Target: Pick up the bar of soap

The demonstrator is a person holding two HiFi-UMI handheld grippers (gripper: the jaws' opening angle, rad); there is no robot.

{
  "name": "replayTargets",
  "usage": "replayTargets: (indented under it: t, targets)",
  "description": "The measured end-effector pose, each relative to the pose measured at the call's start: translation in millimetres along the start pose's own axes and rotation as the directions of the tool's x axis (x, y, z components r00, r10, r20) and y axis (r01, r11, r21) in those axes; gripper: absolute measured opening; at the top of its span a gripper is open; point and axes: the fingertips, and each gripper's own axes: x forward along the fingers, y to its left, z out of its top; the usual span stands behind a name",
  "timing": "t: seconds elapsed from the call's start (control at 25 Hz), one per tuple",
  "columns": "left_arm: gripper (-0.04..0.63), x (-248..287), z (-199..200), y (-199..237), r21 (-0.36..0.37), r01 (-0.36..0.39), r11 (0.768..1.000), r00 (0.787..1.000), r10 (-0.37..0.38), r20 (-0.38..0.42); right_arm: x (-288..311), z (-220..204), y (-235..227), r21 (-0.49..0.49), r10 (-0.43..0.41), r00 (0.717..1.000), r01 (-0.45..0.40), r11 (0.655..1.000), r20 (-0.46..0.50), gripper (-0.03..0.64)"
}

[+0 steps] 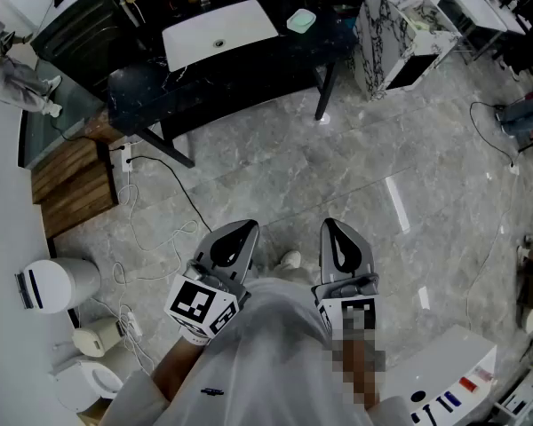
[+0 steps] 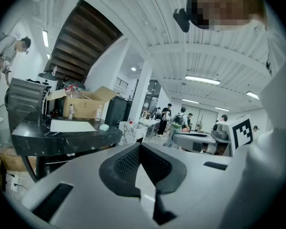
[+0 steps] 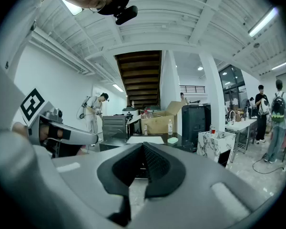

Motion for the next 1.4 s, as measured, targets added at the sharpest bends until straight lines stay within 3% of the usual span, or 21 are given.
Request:
replayTargets:
  t: [0.24,0.48,0.76,1.12,1.4]
  targets:
    - [0.006,-6,-11,-17,-0.019,0.0,1.0,1.0,-0.001,-0.009,-12,-1,-4,0.011,0.0,1.0,0.0,1.0,0.002,0.01]
    - [0.006,-5,-20,-18,0.043,-0.089,0.995,0.996,0.09,-0.011,-19,-13,-14,0.044,0.0,1.0,0.001,0.999,-0.013,0.011]
    - [0.006,11,-31,-49,-0.029,-0.065,0.997,0.998,0.065,-0.01,-50,-41,-46,0.096,0.012,0.999,-0.008,0.995,-0.049,0.009]
    - [0.006,31,-37,-83,0.022,-0.029,0.999,0.996,0.031,-0.082,-75,-47,-64,0.156,0.009,1.0,-0.01,0.988,0.008,0.009]
    - [0.006,47,-38,-82,-0.004,-0.006,1.0,0.998,0.005,-0.058,-62,-56,-61,0.142,0.046,0.999,-0.042,0.989,-0.024,0.009]
